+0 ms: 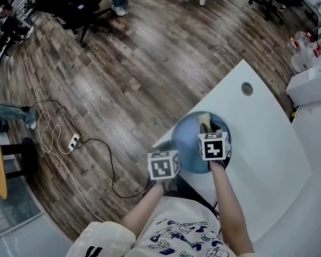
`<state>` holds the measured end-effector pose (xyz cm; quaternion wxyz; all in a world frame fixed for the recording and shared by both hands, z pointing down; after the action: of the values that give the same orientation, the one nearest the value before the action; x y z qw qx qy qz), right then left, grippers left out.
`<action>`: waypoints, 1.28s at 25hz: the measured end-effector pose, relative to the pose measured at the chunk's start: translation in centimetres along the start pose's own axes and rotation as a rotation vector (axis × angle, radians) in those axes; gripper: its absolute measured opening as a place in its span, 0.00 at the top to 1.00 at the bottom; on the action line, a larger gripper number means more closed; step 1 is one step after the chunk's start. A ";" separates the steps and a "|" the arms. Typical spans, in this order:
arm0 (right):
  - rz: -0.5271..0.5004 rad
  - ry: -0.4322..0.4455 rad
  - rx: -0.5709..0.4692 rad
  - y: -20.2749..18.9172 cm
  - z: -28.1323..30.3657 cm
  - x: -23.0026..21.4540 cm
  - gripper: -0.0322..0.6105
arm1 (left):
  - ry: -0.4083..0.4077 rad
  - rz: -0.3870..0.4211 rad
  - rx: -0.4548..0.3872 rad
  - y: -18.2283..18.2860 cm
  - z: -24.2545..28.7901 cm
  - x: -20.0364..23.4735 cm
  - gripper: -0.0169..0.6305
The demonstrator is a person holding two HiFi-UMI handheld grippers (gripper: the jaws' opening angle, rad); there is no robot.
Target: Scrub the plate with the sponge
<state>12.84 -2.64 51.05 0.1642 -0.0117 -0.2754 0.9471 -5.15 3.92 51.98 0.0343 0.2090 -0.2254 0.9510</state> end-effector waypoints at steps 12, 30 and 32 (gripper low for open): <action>0.111 -0.098 0.032 -1.9 -1.1 -2.0 0.77 | 0.013 -0.026 0.002 -0.4 0.1 0.0 0.94; 0.168 -0.153 0.132 -3.7 -2.6 -3.4 0.77 | 0.027 -0.069 -0.004 -0.3 0.1 -0.1 0.94; 0.177 -0.147 0.139 -3.6 -2.8 -3.6 0.77 | 0.029 -0.073 -0.003 -0.1 0.1 -0.1 0.94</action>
<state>17.64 0.59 50.32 0.0599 0.0451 -0.2182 0.9730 -4.97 4.02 52.03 0.0727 0.2030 -0.2185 0.9517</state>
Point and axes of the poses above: the fingertips, and each gripper's own axes: z forward along the fingers, x to its left, y out of its top, the point moved 8 cm from there along -z, backward along the fingers, and after that the axes turned 2 degrees about -z, right-handed, at the moved point
